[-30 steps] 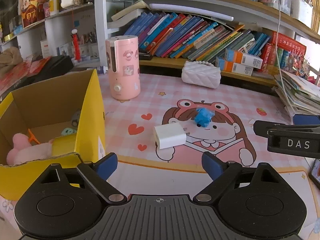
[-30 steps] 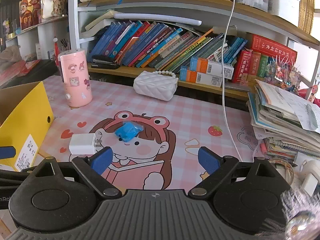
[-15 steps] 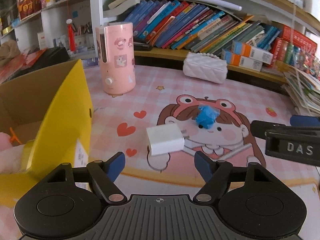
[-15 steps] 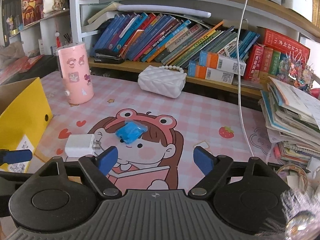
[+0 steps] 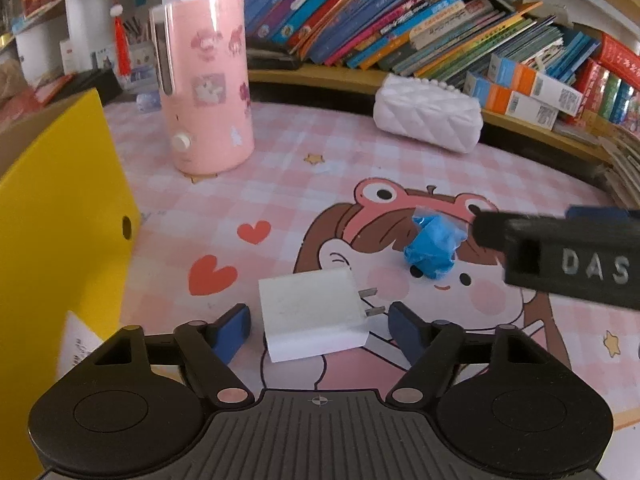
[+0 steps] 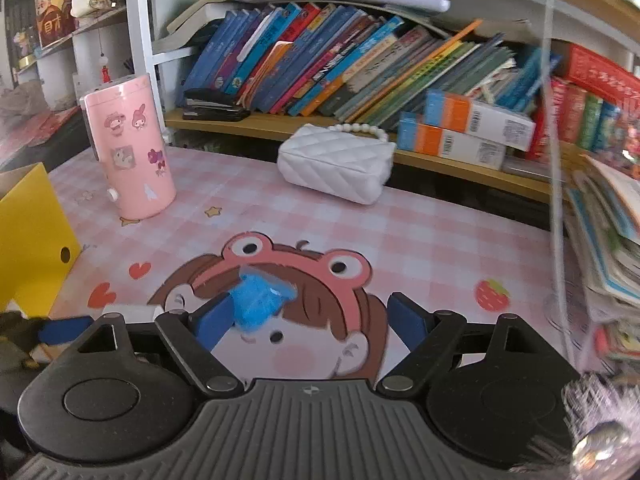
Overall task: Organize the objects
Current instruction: 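Grasp the white charger block with the left gripper while the right grasps the blue plastic bag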
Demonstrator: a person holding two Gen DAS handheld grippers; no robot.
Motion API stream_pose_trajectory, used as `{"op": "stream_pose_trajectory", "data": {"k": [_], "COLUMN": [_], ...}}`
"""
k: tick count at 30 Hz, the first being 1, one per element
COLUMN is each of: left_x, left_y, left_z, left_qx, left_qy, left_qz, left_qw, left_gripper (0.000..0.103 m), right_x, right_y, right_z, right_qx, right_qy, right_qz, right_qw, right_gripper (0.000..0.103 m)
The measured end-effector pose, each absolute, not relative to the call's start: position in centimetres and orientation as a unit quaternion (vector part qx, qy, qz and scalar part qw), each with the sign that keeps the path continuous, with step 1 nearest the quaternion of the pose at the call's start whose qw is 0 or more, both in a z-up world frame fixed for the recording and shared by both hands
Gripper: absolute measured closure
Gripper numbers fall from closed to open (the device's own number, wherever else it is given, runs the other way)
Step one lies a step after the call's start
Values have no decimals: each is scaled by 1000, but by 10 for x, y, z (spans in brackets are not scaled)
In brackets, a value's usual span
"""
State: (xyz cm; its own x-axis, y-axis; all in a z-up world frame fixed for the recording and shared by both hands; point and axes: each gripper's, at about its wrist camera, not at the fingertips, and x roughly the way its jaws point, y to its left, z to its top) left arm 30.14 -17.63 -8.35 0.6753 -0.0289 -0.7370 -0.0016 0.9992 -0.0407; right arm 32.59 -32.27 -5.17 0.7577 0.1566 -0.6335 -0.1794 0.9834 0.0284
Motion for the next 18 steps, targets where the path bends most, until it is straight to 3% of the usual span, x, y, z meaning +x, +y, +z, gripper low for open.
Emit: {"op": "stream_pose_trajectory", "data": {"k": [14, 17, 18], "left_x": [253, 239, 234], "left_y": [-153, -150, -149], "left_z": [-56, -49, -47], "left_qx": [-29, -45, -50], "left_qy": [399, 399, 399], "left_qz": [-28, -37, -38], "left_qw": [916, 915, 915], "left_gripper": [38, 38, 38], "right_x": [370, 373, 374], "right_y": [-293, -292, -293], "right_z": [-86, -94, -96], "right_qx": [-81, -79, -74], "right_qy": [367, 380, 385], "right_qz": [176, 174, 174], "right_qw": [910, 905, 904], "right_gripper": [18, 28, 38]}}
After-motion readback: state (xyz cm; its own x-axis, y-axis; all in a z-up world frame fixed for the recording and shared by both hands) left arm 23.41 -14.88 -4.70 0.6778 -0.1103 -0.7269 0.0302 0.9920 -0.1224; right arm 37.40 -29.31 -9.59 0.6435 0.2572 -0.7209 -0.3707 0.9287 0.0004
